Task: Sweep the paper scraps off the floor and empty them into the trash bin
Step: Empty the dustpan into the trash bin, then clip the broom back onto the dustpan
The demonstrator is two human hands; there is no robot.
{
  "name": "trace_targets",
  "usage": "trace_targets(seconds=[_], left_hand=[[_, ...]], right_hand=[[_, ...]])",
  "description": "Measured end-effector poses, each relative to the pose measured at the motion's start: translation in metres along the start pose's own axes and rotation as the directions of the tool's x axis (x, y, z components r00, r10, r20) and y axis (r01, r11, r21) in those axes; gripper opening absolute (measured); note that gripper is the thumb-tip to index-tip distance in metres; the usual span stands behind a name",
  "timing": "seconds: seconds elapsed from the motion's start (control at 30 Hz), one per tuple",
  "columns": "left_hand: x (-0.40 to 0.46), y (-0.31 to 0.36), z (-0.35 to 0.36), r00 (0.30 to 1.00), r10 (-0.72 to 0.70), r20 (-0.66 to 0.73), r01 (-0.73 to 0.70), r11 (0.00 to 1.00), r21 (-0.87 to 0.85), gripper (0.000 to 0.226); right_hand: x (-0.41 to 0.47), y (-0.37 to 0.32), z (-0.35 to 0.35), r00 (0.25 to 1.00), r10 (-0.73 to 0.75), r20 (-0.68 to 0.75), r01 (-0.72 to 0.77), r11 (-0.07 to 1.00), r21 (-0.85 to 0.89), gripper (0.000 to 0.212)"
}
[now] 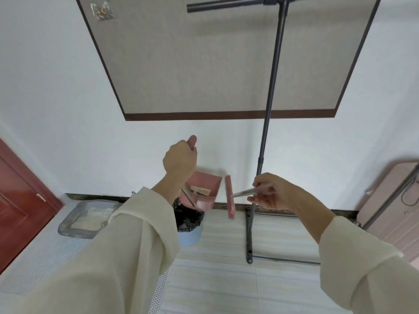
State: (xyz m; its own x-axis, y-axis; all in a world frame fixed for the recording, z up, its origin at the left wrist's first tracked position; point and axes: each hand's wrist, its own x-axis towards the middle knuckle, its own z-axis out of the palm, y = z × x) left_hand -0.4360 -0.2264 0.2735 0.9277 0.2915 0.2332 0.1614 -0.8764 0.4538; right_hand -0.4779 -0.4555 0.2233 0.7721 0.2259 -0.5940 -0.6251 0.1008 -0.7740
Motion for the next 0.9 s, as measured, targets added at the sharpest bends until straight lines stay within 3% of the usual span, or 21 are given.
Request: trace_targets(seconds=[0.13, 0.3, 0.4, 0.47, 0.53, 0.57, 0.67, 0.8, 0.9], left_hand=[[0.004, -0.004, -0.004, 0.987, -0.14, 0.076, 0.156, 0.944, -0.29, 0.028], [-0.006, -0.004, 0.015, 0.927, -0.271, 0.259, 0.371, 0.756, -0.54, 0.034], [-0.013, 0.002, 0.032, 0.806, -0.326, 0.494, 0.59, 0.51, -0.626, 0.033], [-0.019, 0.004, 0.048, 0.708, -0.313, 0.633, 0.706, 0.283, -0.649, 0.031], [-0.022, 0.006, 0.067, 0.635, -0.276, 0.721, 0.76, 0.06, -0.647, 0.025], [-0.022, 0.007, 0.079, 0.61, -0.271, 0.745, 0.777, 0.021, -0.629, 0.022], [-0.018, 0.004, 0.113, 0.539, -0.303, 0.786, 0.835, 0.075, -0.545, 0.019], [-0.001, -0.005, 0.145, 0.413, -0.247, 0.876, 0.893, -0.078, -0.443, 0.021], [0.022, -0.016, 0.166, 0.371, -0.19, 0.909, 0.916, -0.086, -0.392, 0.018]], right_hand=[[-0.002, -0.014, -0.01, 0.994, 0.096, 0.049, -0.095, 0.995, -0.006, 0.018], [0.004, -0.021, -0.018, 0.997, 0.068, 0.042, -0.068, 0.998, -0.012, 0.025], [0.013, -0.022, -0.026, 0.999, 0.035, 0.02, -0.033, 0.996, -0.082, 0.045], [0.02, -0.019, -0.033, 1.0, 0.001, -0.003, -0.002, 0.989, -0.146, 0.049], [0.027, -0.016, -0.041, 0.999, -0.045, -0.016, 0.041, 0.983, -0.178, 0.067], [0.031, -0.014, -0.045, 0.998, -0.06, -0.012, 0.057, 0.979, -0.195, 0.075], [0.041, -0.011, -0.051, 0.998, -0.063, 0.004, 0.061, 0.958, -0.28, 0.081], [0.062, -0.008, -0.053, 0.984, -0.139, -0.111, 0.062, 0.851, -0.521, 0.058], [0.093, -0.009, -0.051, 0.968, -0.161, -0.193, 0.018, 0.81, -0.586, 0.038]])
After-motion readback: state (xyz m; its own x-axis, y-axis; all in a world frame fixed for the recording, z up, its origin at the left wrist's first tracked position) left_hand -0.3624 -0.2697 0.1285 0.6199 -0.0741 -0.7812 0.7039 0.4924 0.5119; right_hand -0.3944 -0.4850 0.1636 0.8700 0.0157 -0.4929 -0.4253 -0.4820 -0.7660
